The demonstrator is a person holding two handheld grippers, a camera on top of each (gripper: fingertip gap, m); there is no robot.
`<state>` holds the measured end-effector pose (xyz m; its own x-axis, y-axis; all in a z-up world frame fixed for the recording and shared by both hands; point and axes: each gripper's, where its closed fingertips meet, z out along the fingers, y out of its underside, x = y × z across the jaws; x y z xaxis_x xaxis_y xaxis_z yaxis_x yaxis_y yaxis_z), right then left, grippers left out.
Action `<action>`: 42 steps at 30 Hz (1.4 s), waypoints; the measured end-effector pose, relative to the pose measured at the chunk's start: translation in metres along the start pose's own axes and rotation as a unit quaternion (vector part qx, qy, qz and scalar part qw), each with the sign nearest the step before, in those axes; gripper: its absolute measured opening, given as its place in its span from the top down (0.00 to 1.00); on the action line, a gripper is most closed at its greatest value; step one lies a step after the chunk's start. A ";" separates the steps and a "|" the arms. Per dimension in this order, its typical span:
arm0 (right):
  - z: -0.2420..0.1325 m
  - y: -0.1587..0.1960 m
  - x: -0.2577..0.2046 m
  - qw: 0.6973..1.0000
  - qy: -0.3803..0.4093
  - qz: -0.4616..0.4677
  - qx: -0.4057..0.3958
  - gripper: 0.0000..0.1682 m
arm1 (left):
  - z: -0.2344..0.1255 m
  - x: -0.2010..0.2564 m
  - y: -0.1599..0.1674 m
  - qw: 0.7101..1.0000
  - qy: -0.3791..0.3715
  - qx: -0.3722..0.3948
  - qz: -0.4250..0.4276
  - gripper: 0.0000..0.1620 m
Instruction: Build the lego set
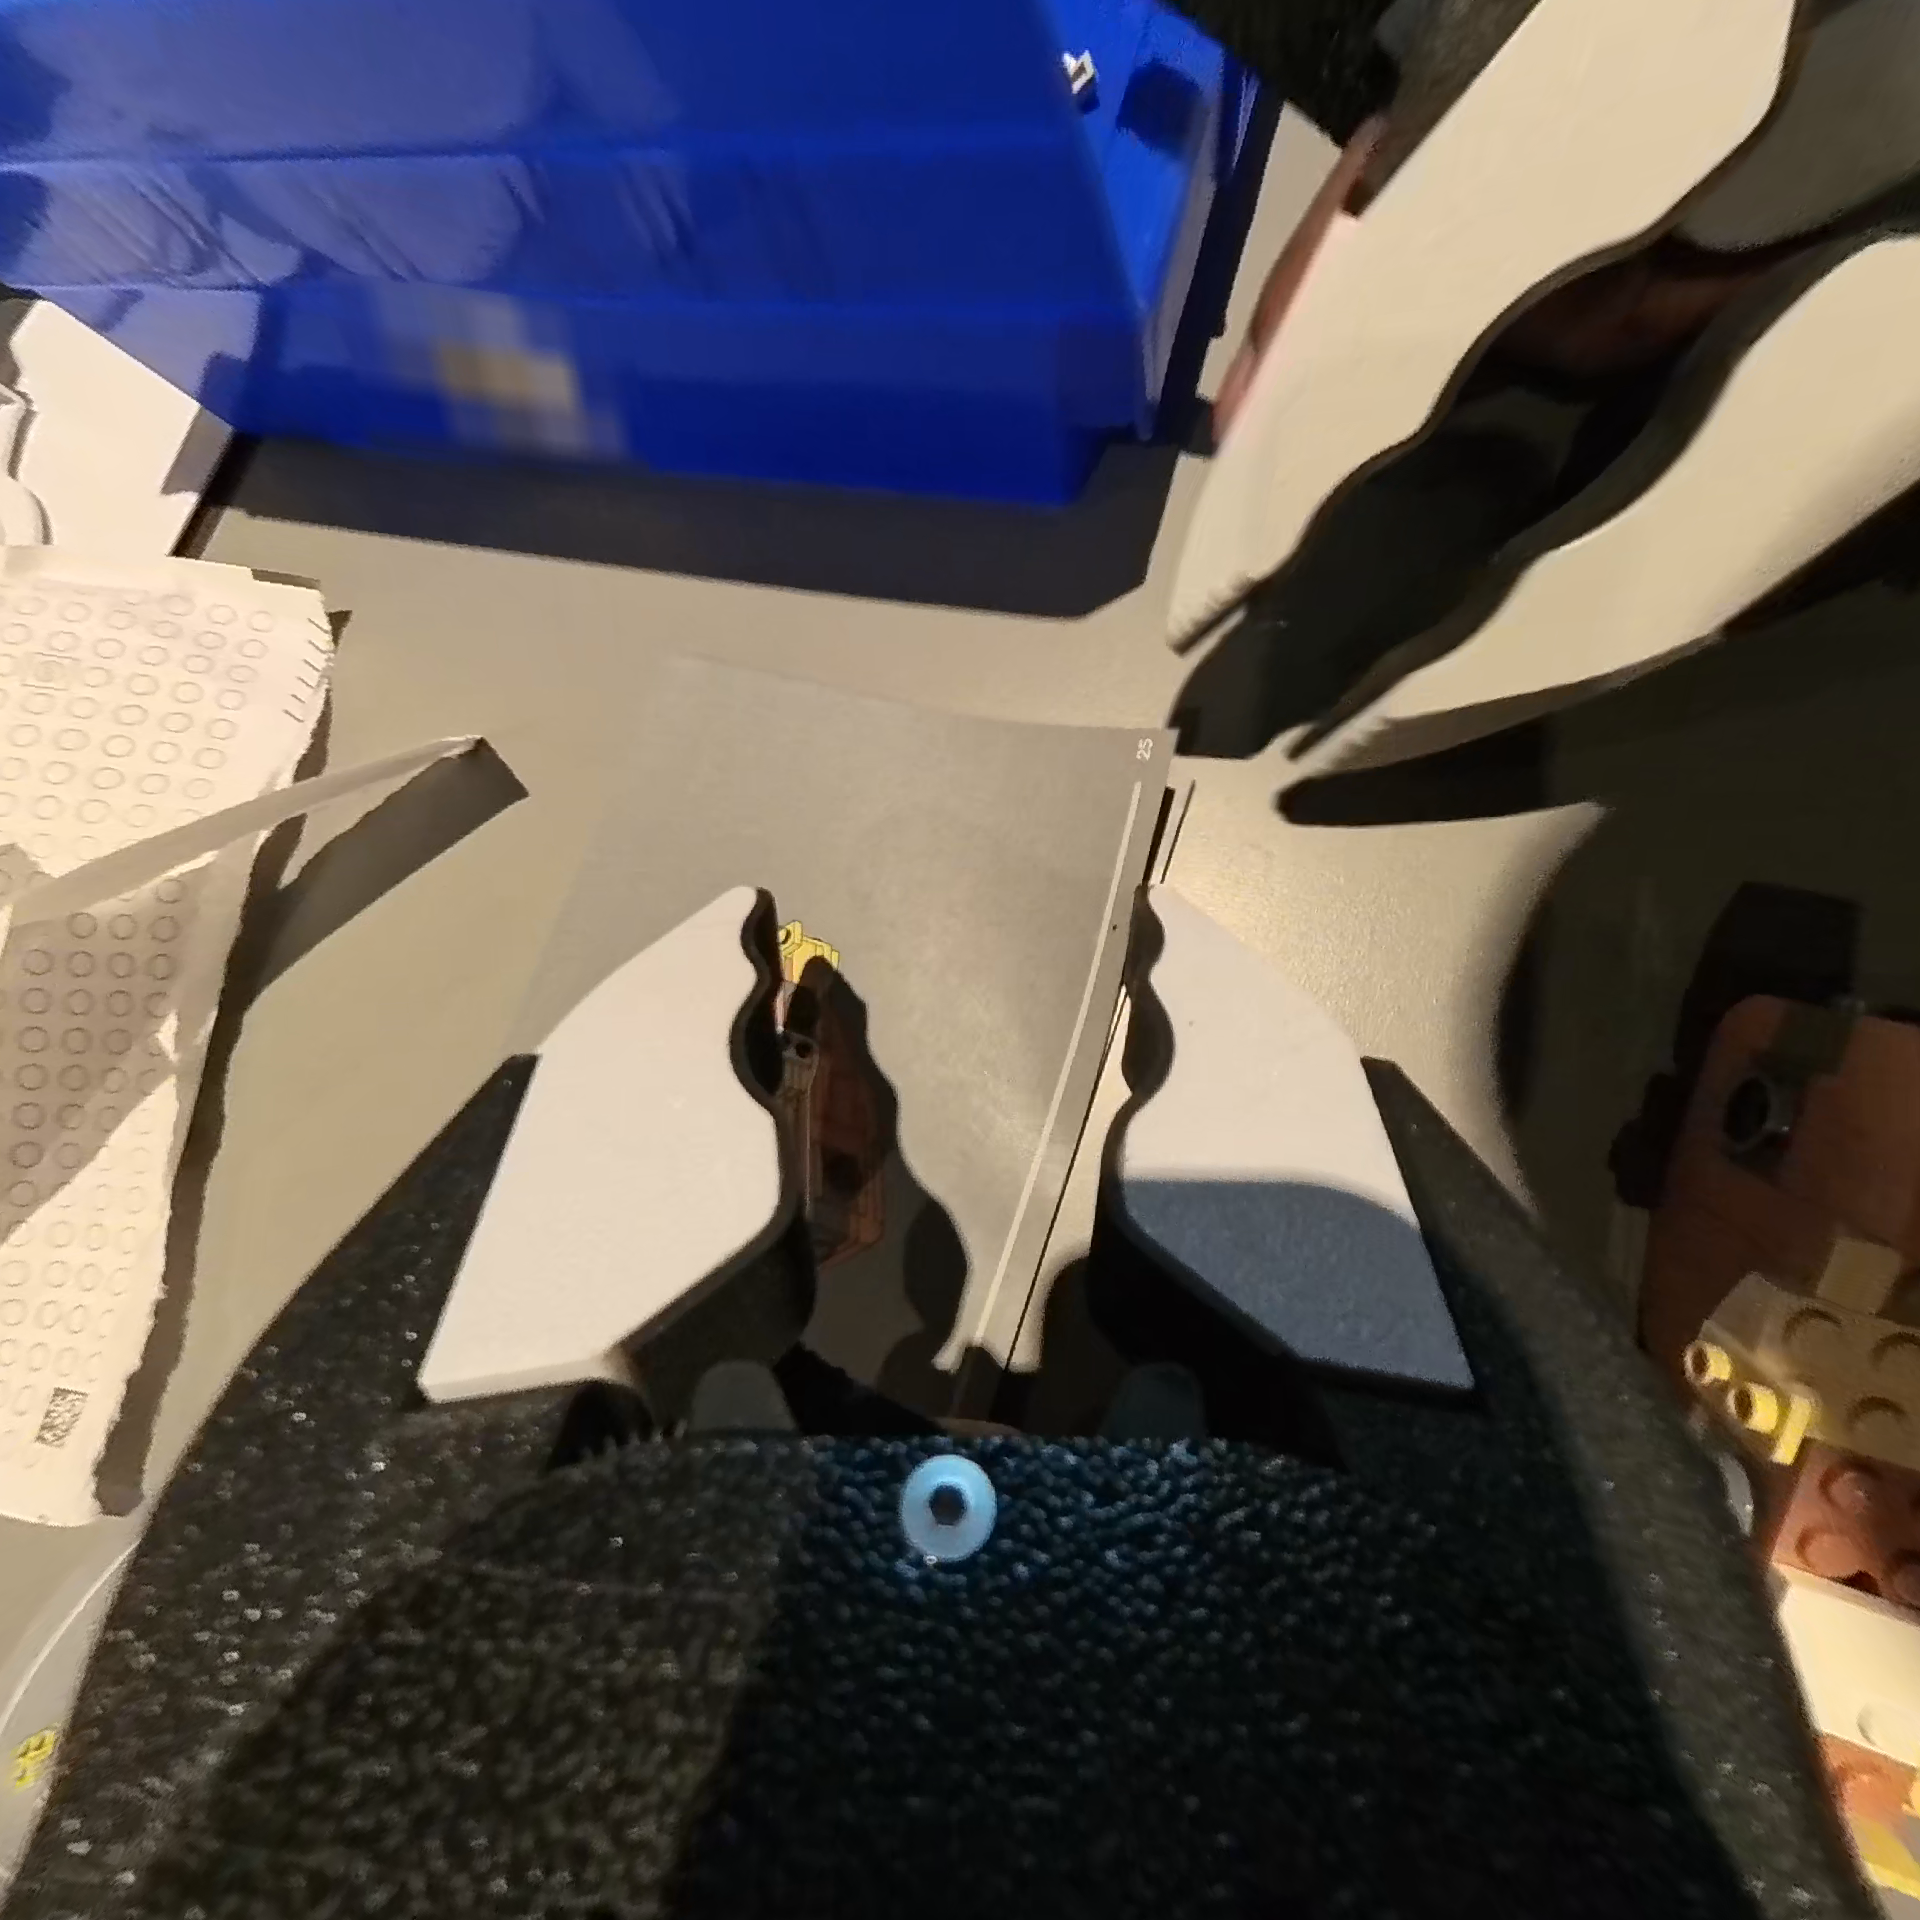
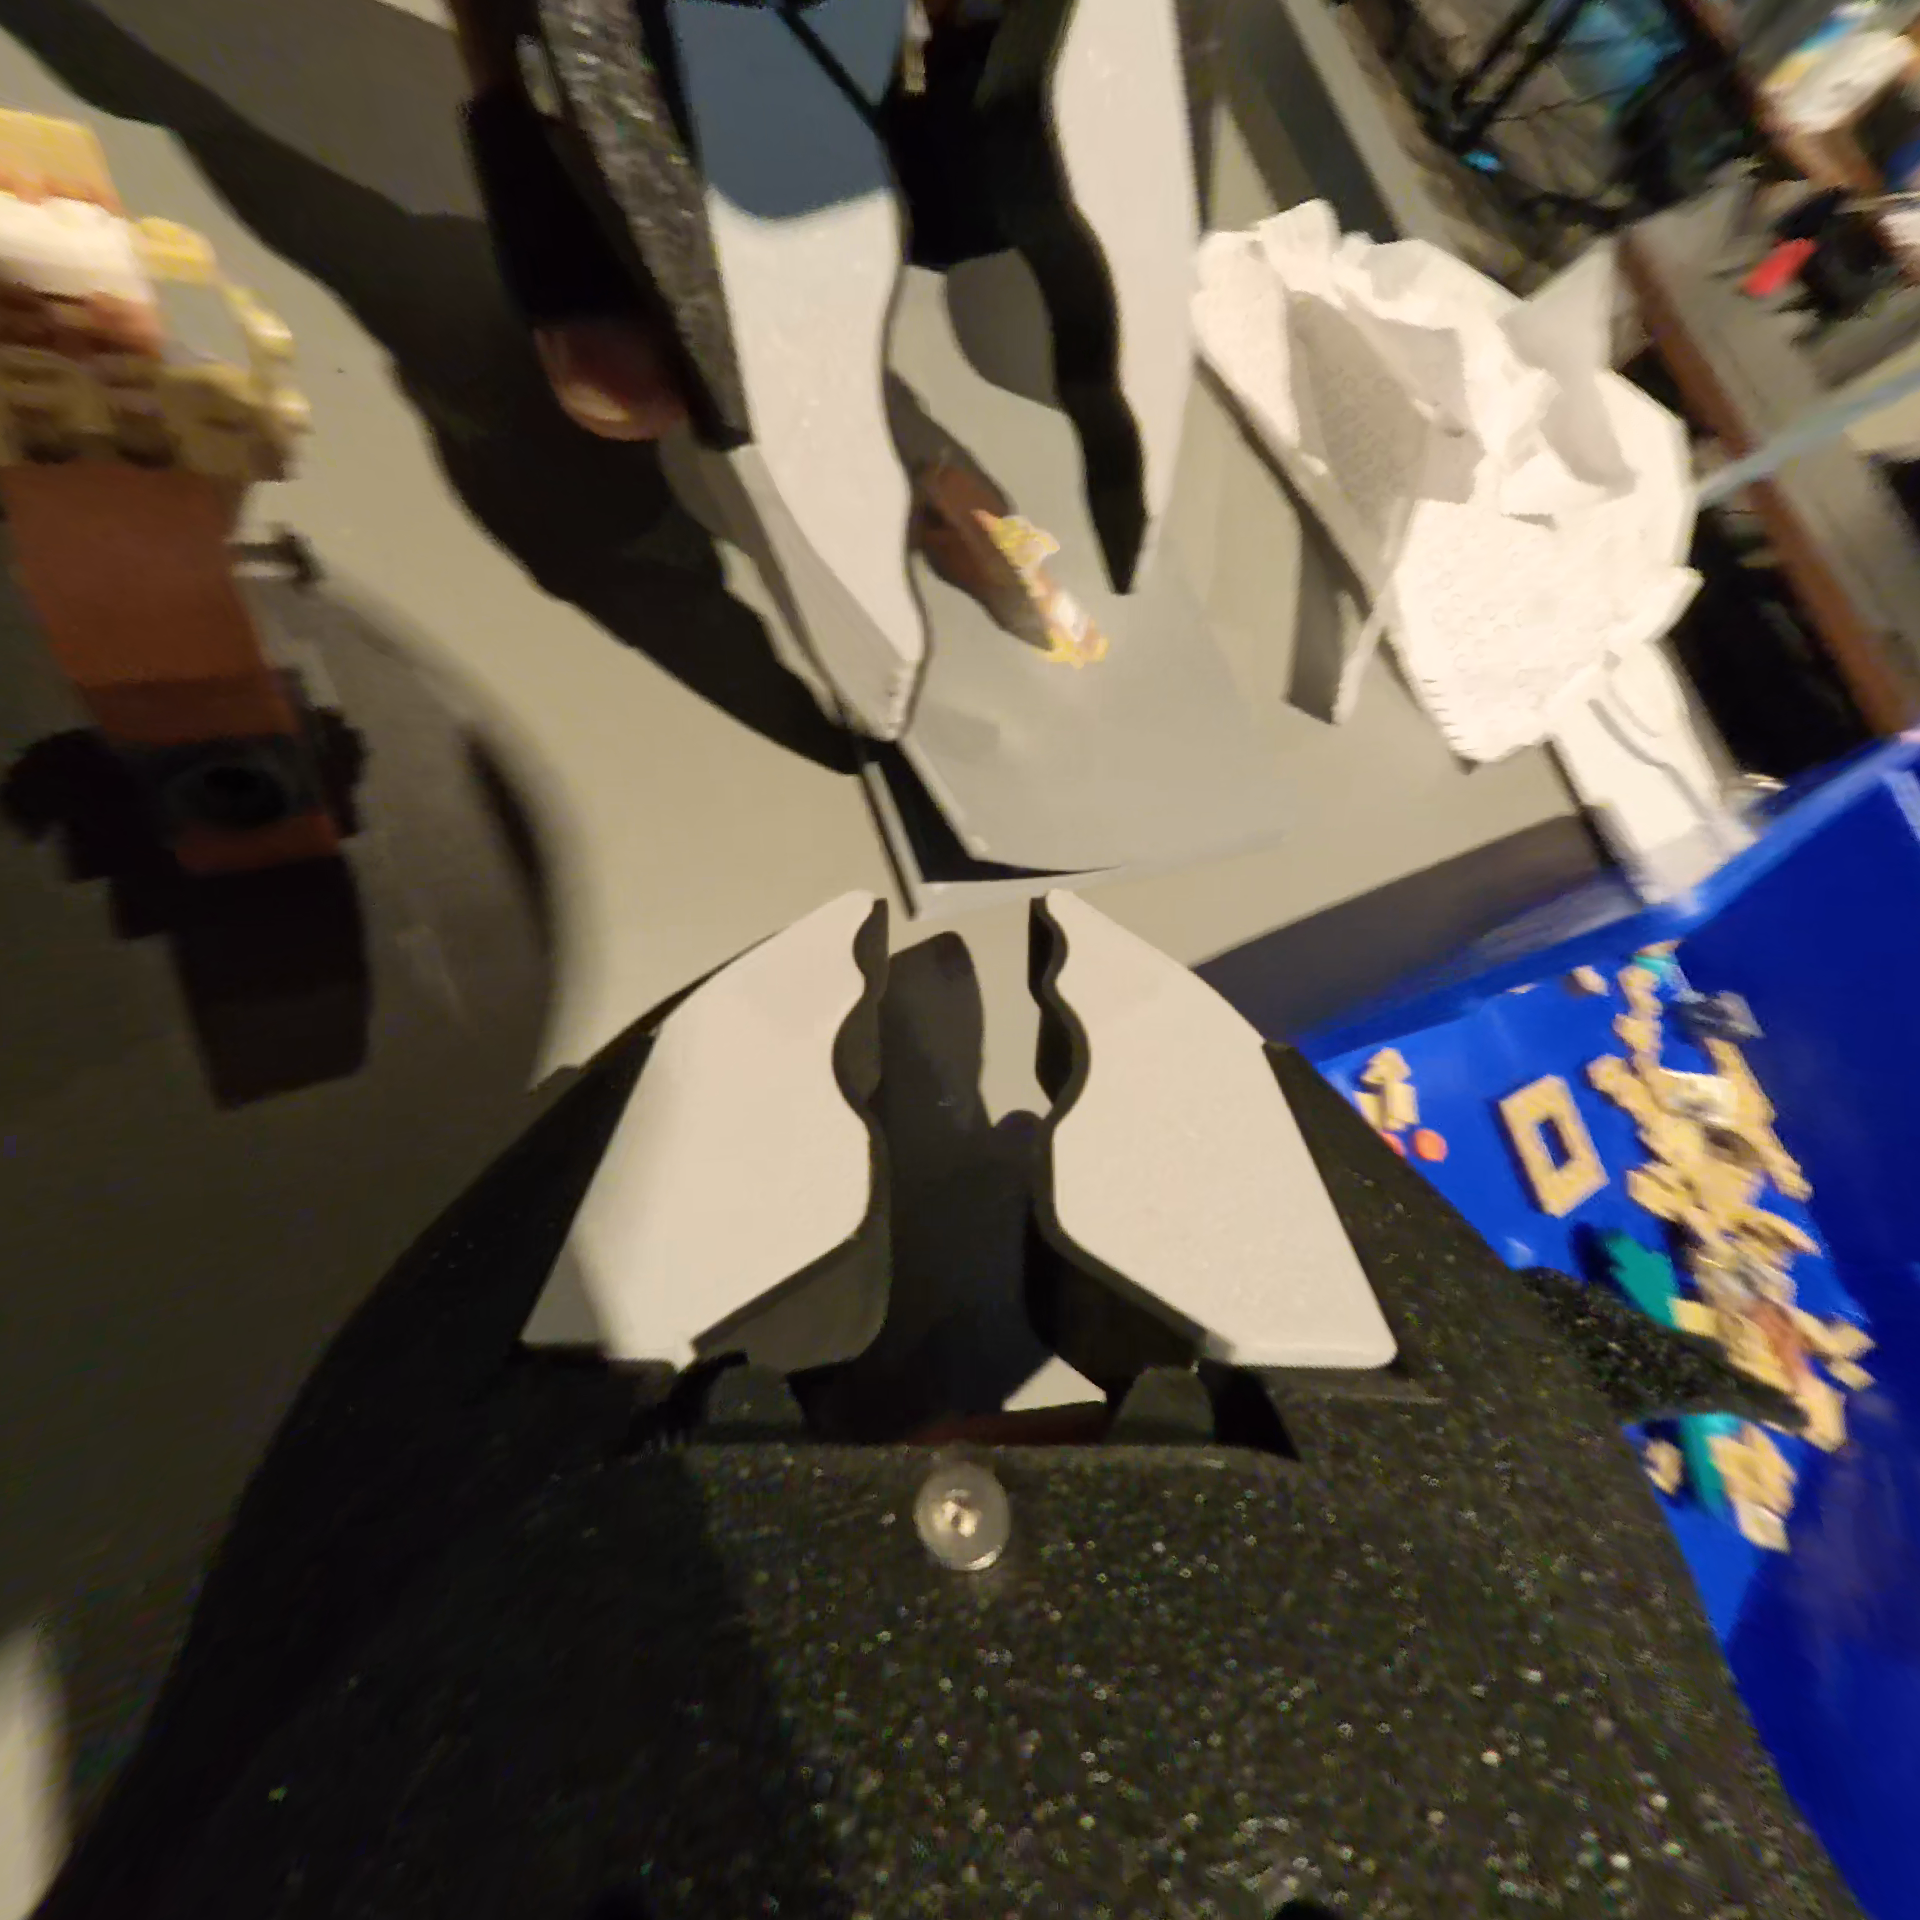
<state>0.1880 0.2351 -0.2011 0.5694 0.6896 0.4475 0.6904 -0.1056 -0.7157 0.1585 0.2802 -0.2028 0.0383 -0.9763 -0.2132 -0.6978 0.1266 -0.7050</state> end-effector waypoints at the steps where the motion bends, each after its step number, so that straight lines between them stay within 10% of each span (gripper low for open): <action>1: 0.001 0.000 0.003 1.000 0.016 -0.004 -0.002 0.85 | 0.000 0.000 0.000 1.000 0.000 0.000 0.000 0.61; 42: 0.020 -0.011 0.018 0.995 0.098 -0.026 -0.017 0.87 | -0.004 0.001 -0.001 1.000 -0.007 0.002 0.008 0.61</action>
<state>0.1814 0.2629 -0.1957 0.6062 0.5413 0.5826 0.7340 -0.0989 -0.6719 0.1563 0.2788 -0.1997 0.0377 -0.9716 -0.2338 -0.6963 0.1423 -0.7035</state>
